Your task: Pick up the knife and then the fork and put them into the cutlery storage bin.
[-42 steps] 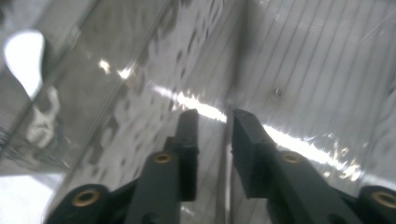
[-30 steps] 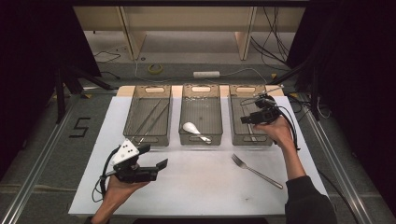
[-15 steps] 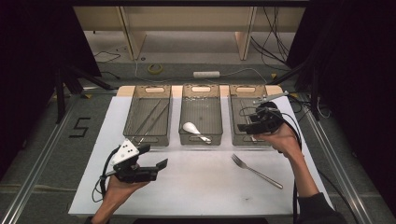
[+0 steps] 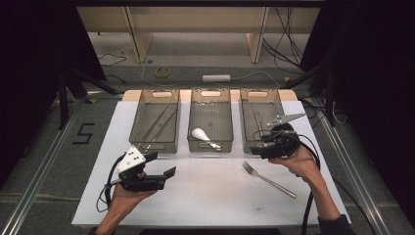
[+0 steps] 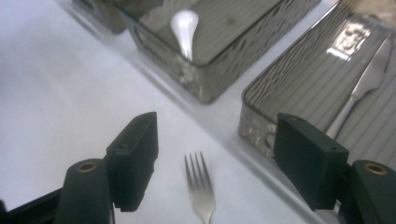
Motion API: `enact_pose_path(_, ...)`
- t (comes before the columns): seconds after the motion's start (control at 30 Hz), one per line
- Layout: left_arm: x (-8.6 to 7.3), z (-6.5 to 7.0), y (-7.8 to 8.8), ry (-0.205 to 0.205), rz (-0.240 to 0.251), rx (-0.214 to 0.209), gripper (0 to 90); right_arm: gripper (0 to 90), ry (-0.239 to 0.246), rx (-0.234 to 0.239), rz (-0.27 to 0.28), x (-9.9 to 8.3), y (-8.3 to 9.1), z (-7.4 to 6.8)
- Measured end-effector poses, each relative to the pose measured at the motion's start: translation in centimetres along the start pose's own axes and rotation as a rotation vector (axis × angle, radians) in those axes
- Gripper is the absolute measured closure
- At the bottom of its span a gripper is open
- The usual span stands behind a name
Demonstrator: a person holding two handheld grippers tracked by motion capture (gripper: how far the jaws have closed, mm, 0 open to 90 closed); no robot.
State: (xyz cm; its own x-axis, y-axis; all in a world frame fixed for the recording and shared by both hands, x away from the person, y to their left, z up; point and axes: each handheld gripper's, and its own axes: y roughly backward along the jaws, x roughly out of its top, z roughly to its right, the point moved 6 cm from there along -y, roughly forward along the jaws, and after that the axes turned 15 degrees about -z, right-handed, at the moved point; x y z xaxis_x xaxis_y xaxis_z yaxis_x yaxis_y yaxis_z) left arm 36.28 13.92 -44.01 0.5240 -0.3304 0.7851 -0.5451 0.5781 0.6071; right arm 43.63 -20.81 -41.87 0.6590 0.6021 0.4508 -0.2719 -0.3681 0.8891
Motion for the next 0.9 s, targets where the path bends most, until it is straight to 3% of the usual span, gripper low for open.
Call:
enact_pose_path(0.33,0.0,0.1,0.0,-0.005,0.001,0.001,15.1,32.7,0.042,-0.023,-0.173,-2.1,-1.1,-0.5)
enact_pose_path(0.9,-0.1,0.2,0.0,-0.008,-0.003,0.001,15.1,44.4,0.049,-0.030,-0.342,-5.4,-2.7,0.1)
